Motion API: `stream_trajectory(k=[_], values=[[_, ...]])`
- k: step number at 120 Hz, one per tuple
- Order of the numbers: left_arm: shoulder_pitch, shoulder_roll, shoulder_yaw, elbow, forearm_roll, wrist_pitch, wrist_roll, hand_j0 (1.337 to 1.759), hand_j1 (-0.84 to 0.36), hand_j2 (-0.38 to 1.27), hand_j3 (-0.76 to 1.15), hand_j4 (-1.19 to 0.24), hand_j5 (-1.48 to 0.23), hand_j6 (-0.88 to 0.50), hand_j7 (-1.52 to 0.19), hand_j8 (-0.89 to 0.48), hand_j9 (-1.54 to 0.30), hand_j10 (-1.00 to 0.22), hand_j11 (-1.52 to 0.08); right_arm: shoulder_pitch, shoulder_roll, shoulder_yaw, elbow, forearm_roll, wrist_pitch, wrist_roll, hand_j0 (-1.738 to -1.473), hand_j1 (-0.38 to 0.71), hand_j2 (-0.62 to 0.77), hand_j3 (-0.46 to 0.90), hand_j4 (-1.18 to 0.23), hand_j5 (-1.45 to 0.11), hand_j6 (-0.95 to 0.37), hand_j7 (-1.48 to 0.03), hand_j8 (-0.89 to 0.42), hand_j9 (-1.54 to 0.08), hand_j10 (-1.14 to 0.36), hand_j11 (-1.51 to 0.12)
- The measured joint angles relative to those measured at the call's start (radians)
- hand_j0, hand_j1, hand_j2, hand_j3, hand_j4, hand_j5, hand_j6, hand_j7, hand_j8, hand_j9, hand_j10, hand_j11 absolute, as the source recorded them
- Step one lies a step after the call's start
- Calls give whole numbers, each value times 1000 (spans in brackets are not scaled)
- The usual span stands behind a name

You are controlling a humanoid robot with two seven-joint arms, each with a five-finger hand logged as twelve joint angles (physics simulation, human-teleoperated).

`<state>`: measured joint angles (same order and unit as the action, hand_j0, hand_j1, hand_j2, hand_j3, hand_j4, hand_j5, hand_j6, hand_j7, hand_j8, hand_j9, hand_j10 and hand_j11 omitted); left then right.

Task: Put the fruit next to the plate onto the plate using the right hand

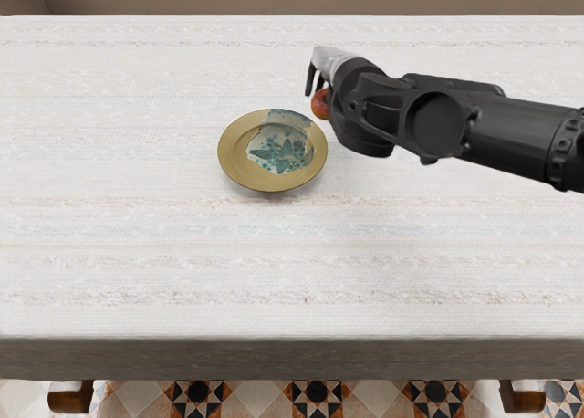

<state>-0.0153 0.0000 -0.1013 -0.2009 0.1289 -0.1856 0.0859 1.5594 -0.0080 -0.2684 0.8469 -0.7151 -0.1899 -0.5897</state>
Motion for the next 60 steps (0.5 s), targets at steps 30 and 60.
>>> stream_trajectory(k=[30, 60], values=[[0, 0, 0, 0, 0, 0, 0, 1658, 349, 0, 0, 0, 0, 0, 0, 0, 0, 0, 0, -1, 7, 39, 1, -7, -5, 0, -1658, 316, 465, 0, -723, -1000, -504, -965, -461, -992, -727, -992], [0, 0, 0, 0, 0, 0, 0, 1658, 349, 0, 0, 0, 0, 0, 0, 0, 0, 0, 0, -21, 8, 9, 7, -19, 21, 164, -1658, 294, 449, 1, -729, -1000, -522, -969, -480, -993, -732, -992]])
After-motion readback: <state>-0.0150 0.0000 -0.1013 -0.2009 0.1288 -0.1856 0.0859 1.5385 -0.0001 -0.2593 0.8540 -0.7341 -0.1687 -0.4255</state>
